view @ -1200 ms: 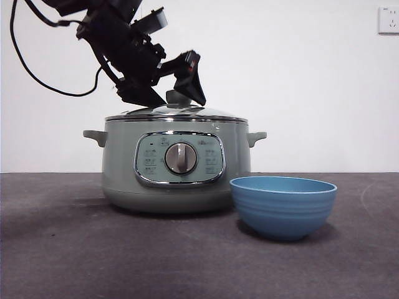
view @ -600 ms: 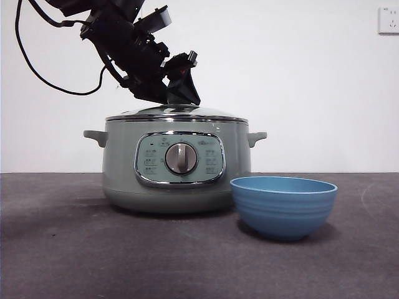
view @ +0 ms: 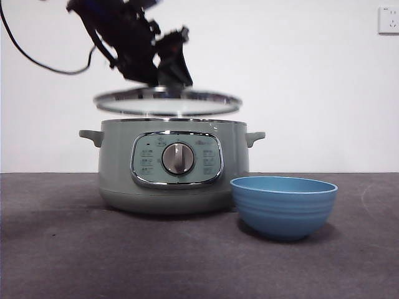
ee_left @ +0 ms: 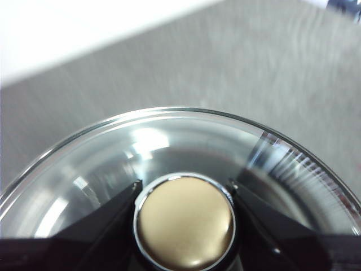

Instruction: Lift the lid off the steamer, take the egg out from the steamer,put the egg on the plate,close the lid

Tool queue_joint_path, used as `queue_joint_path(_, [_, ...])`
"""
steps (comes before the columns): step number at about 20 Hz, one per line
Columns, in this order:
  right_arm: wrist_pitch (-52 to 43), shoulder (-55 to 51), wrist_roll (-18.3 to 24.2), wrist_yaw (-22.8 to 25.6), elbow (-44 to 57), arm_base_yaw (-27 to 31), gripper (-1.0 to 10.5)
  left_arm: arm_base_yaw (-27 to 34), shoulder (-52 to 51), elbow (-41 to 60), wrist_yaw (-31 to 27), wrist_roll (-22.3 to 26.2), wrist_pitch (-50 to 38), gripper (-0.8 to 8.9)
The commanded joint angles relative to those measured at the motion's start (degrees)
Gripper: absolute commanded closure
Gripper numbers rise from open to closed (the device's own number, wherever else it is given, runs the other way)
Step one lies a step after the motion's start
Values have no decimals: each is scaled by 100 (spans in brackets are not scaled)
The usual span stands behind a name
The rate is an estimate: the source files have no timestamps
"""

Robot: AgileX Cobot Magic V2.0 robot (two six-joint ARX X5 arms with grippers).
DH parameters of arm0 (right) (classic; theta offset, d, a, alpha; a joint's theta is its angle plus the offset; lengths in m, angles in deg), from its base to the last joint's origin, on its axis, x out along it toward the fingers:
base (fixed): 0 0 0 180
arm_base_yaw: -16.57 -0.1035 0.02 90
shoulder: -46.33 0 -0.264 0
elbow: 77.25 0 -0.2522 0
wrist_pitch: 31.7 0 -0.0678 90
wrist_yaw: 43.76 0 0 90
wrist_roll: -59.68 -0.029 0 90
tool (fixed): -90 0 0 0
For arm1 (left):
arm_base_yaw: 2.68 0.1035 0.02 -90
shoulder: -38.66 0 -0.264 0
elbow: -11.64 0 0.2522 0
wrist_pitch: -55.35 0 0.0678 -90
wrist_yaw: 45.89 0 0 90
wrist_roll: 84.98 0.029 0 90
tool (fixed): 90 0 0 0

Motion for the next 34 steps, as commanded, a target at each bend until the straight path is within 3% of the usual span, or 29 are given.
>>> queue_joint_path(1, [-33, 59, 20, 15, -4, -13, 380, 31, -323, -22, 20, -33, -260, 821])
queue_joint_path(6, [-387, 350, -133, 4, -4, -66, 380, 83, -1069, -22, 7, -33, 140, 821])
queue_joint_path(11, [-1681, 1005, -778, 79, -4, -748, 380, 295, -2424, -22, 4, -35, 857, 821])
queue_joint_path(14, [-2586, 1565, -1128, 629, -11, -1351, 380, 372, -3226, -22, 2, -28, 1290, 821])
queue_joint_path(18, [-3329, 2588, -1276, 1574, -295, -2124, 380, 396, -3993, -22, -2, -13, 2020, 821])
queue_joint_path(22, [-3324, 3484, -1233, 2114, -951, -2538, 380, 396, -4301, -22, -4, -13, 2319, 821])
queue_joint_path(25, [-3200, 4214, -1222, 2142, -1617, -2688, 380, 393, -4468, -22, -4, -15, 2435, 821])
queue_joint_path(30, [-2653, 5890, -1056, 2586, -3220, -2833, 381, 393, -4623, -22, -2, -17, 2481, 821])
queue_joint_path(34, [-2743, 6470, -953, 2852, -3429, -2837, 382, 393, -4629, -22, -2, -26, 2481, 821])
